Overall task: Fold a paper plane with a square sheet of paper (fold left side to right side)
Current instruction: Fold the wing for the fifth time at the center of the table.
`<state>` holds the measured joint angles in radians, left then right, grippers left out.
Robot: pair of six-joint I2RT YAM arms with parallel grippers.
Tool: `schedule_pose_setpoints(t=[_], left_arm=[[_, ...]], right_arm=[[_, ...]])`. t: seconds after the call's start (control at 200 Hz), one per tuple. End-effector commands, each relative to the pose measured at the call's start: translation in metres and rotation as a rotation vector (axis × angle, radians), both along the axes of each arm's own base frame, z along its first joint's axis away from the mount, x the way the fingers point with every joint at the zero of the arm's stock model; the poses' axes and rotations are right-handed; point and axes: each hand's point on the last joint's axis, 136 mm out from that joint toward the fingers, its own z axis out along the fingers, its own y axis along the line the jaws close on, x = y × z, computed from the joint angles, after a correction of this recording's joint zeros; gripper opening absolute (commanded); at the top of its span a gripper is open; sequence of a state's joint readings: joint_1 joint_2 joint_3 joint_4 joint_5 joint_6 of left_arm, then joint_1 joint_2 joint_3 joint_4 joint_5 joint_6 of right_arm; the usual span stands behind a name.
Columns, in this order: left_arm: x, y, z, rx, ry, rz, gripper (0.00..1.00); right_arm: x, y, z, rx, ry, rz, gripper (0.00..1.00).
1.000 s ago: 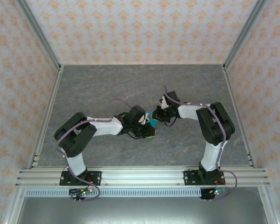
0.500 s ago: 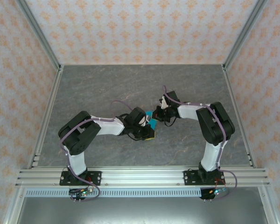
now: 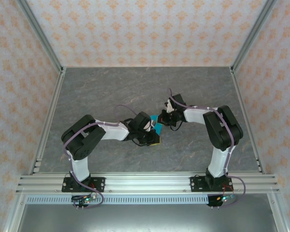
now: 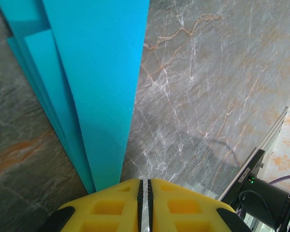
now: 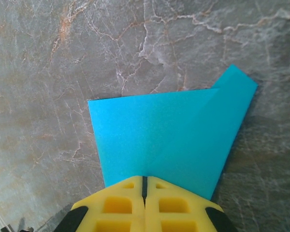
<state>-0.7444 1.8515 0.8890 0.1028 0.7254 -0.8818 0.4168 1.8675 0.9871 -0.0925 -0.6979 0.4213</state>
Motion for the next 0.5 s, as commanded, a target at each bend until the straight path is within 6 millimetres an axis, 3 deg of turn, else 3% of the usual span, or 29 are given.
schedule_pose_setpoints(t=[0.0, 0.495], left_arm=[[-0.006, 0.006, -0.014, 0.03, 0.017, -0.001, 0.13], [-0.02, 0.012, -0.028, 0.072, 0.045, -0.016, 0.13]], right_arm=[[-0.016, -0.023, -0.035, -0.15, 0.082, -0.021, 0.0], [-0.017, -0.028, -0.038, -0.189, 0.104, -0.03, 0.0]])
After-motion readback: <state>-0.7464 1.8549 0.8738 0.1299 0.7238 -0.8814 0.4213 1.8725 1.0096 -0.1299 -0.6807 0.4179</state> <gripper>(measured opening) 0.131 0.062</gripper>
